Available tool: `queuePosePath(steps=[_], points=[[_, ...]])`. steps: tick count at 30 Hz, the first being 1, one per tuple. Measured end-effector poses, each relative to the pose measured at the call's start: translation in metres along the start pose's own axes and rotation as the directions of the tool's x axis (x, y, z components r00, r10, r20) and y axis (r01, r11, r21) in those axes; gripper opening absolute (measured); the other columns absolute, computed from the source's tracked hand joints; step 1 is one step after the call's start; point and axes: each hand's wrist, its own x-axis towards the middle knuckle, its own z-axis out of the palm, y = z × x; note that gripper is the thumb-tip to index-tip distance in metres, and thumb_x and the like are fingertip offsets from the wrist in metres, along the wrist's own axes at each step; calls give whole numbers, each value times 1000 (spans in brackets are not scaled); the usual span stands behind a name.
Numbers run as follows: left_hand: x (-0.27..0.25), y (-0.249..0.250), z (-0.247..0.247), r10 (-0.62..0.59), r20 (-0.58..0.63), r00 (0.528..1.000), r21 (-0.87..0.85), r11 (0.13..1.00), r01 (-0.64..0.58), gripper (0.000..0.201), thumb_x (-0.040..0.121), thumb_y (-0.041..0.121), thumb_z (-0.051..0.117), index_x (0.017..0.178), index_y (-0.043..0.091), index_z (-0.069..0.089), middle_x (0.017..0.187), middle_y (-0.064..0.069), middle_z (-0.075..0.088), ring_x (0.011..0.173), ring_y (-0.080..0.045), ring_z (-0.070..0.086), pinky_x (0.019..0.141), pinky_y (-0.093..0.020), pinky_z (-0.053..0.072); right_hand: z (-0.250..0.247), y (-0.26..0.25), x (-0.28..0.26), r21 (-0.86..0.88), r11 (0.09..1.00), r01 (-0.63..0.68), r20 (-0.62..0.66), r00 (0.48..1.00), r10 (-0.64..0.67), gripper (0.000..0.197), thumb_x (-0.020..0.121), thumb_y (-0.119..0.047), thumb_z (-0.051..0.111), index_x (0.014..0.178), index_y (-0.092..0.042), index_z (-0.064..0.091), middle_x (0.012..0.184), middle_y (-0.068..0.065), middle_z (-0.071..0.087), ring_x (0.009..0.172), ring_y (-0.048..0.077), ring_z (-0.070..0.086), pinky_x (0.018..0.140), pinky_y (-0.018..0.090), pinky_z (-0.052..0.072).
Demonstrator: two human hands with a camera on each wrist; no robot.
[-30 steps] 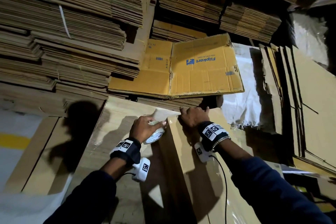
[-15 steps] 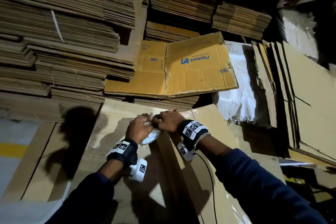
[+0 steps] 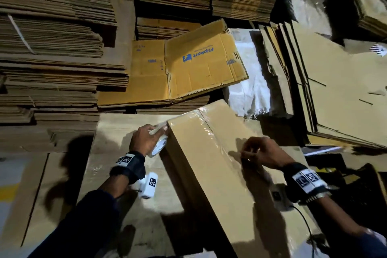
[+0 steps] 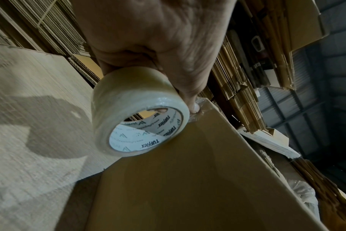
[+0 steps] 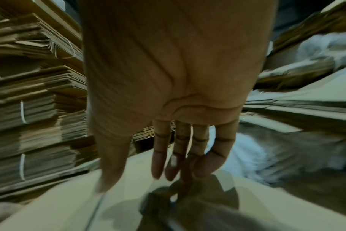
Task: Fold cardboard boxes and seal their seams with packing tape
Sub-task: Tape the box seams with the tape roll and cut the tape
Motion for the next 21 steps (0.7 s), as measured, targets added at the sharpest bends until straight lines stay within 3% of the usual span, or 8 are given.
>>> queuePosePath(steps=[2,3,6,9,12,15,18,21], points=[[-3,4,-2,6,9,1000,3,1000,-6,46,89,63,71,98,18,74,105,-11,77,95,-31,68,74,-32,43,6,15,-22,-21,998,-64,-10,998,64,47,64,-73,80,87,-33,71,83,-12,72,78,6,67,72,35,57],[-5,5,-3,10,16,1000,8,1000,-10,49,89,66,70,98,18,74,105,-11,77,94,-30,68,74,-33,45,10,20,-28,-33,997,-76,-12,997,75,49,62,-73,82,89,-34,69,85,-12,71,80,7,67,72,33,56],[-10,9,-8,47,50,998,16,999,-48,61,79,78,62,101,22,74,106,-5,77,97,-30,69,80,-35,52,17,26,-46,-51,997,-51,-8,999,50,35,73,-49,87,94,-33,64,92,-9,68,82,16,67,73,38,57],[-7,7,-14,97,63,993,-24,995,-96,36,91,55,74,112,25,74,120,0,75,109,-27,68,90,-35,52,15,26,-52,-99,994,-46,44,998,51,23,84,-24,77,98,-33,62,95,-5,69,84,19,66,75,42,58],[-4,5,-26,121,79,990,-35,992,-118,24,95,43,74,113,28,76,123,3,74,114,-22,66,92,-32,49,13,8,-53,-171,984,-57,33,997,63,20,83,-25,77,98,-29,64,95,-2,71,88,22,67,71,34,52],[0,3,-37,118,130,984,-81,991,-108,19,94,40,76,111,31,77,123,5,74,113,-18,65,93,-30,47,15,-31,-41,-40,999,-34,-81,996,30,8,87,-30,72,90,-25,67,85,-1,72,80,21,67,65,29,44],[2,5,-48,153,159,975,-129,983,-133,8,92,38,79,99,39,74,117,8,75,113,-16,66,96,-30,48,28,-89,-21,204,977,56,-62,997,-44,19,97,-28,64,116,-25,69,95,-1,76,78,16,74,70,33,60],[6,7,-57,150,194,970,-144,982,-123,11,91,35,81,90,41,72,115,7,74,109,-15,66,93,-29,47,53,-154,3,307,946,101,20,993,-113,34,103,-23,54,135,-34,57,98,6,76,76,23,75,69,43,65]])
